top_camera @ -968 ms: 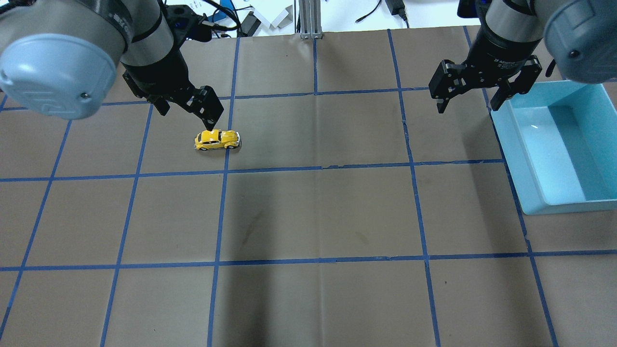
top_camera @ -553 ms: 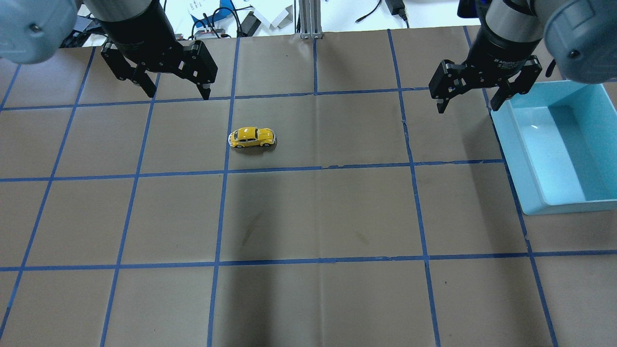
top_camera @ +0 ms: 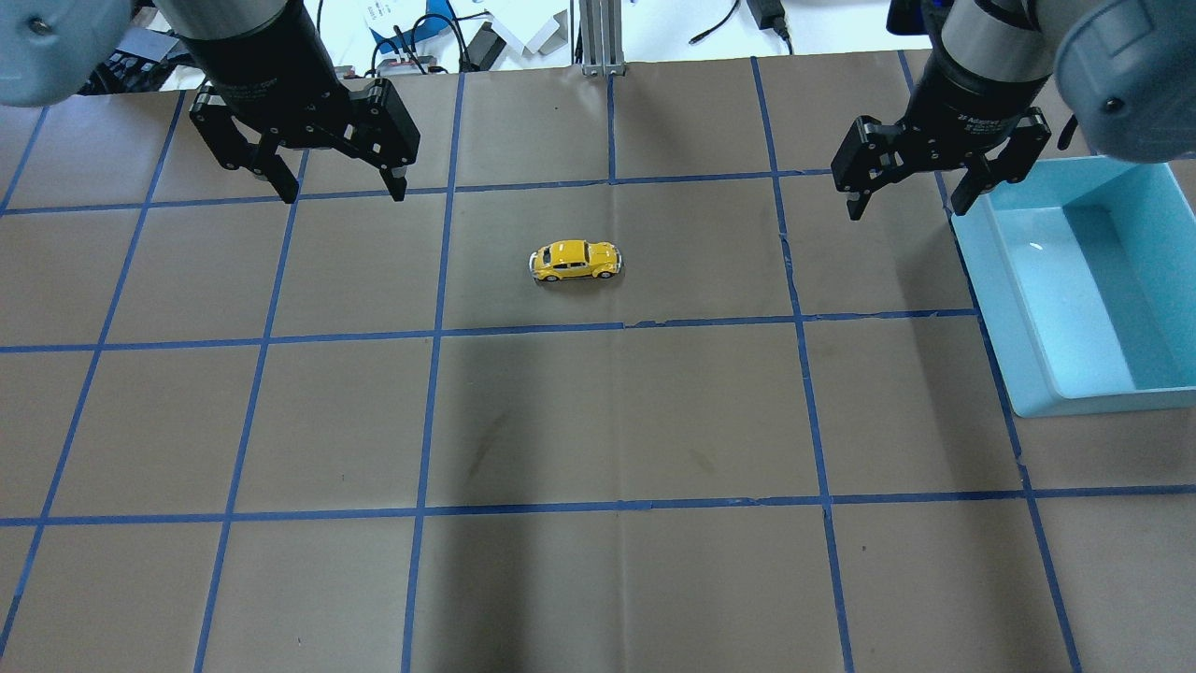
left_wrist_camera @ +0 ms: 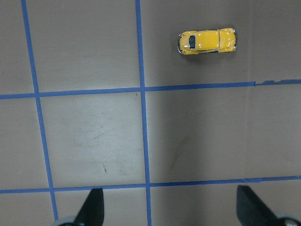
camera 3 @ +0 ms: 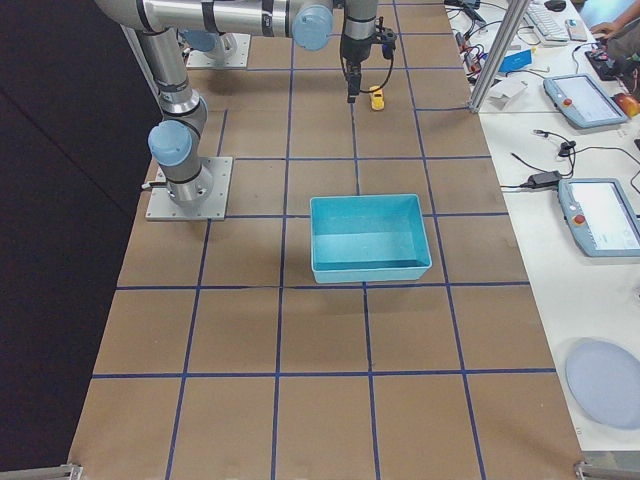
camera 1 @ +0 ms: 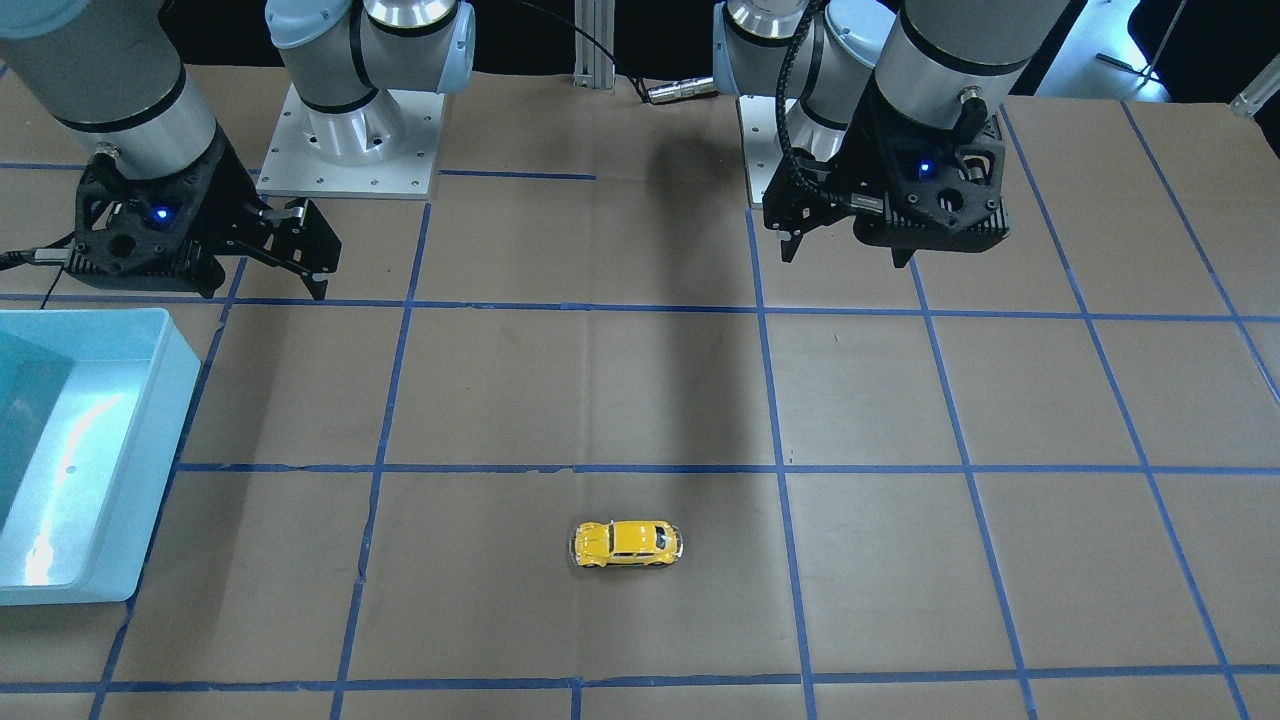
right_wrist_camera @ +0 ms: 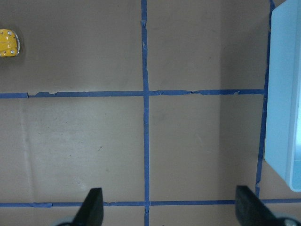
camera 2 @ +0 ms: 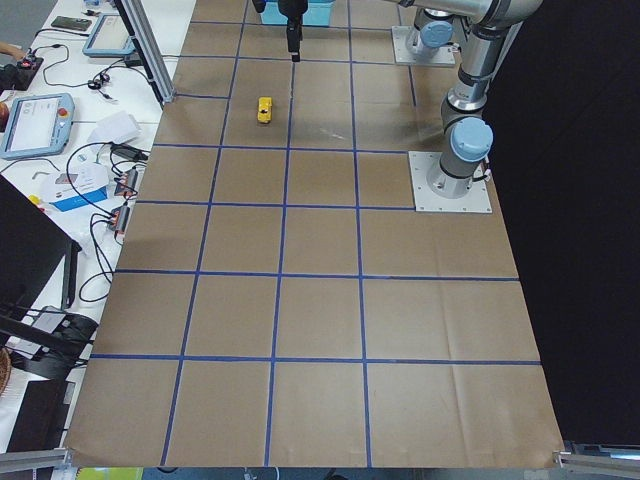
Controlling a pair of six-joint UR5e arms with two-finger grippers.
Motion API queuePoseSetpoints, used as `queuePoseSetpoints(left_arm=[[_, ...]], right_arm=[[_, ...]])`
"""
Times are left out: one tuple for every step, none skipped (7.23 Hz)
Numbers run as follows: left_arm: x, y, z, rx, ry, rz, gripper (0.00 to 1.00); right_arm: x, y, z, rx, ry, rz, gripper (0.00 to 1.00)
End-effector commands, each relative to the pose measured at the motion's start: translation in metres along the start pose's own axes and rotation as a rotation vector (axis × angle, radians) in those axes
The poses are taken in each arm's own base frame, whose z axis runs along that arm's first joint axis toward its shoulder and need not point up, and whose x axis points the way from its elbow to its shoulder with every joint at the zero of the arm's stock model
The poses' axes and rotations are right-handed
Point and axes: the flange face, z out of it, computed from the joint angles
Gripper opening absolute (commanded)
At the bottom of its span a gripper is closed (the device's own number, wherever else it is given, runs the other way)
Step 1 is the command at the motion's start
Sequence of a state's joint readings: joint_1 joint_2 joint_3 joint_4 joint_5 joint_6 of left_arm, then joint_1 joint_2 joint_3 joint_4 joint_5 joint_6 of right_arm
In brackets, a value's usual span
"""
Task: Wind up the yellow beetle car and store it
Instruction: 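Open the left gripper, releasing the car to roll forward, and lift away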
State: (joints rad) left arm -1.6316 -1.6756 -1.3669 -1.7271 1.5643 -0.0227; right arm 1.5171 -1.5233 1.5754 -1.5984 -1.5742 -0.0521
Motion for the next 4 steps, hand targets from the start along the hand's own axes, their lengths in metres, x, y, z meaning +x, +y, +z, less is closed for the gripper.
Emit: queuePoseSetpoints(left_arm=[[0.0013, 0.0018, -0.0003, 0.006, 0.003, 0.005, 1.0], [0.0013, 0.0029, -0.0019, 0.009, 0.003, 0.006, 1.0], [0.0005, 0.0046, -0.0027, 0.011, 0.003, 0.005, 1.0], [0.0005, 0.0053, -0.002, 0.01, 0.003, 0.014, 1.0]], right_arm=[[0.0, 0.0005, -0.0008, 0.002, 0.0, 0.0, 1.0], [0.0, 0.0, 0.0, 0.0, 0.0, 0.0, 1.0], [0.0004, 0.0, 0.0, 0.0, 0.004, 0.0, 1.0], [-0.0013, 0.0001, 0.0, 0.0, -0.005, 0.002, 1.0]])
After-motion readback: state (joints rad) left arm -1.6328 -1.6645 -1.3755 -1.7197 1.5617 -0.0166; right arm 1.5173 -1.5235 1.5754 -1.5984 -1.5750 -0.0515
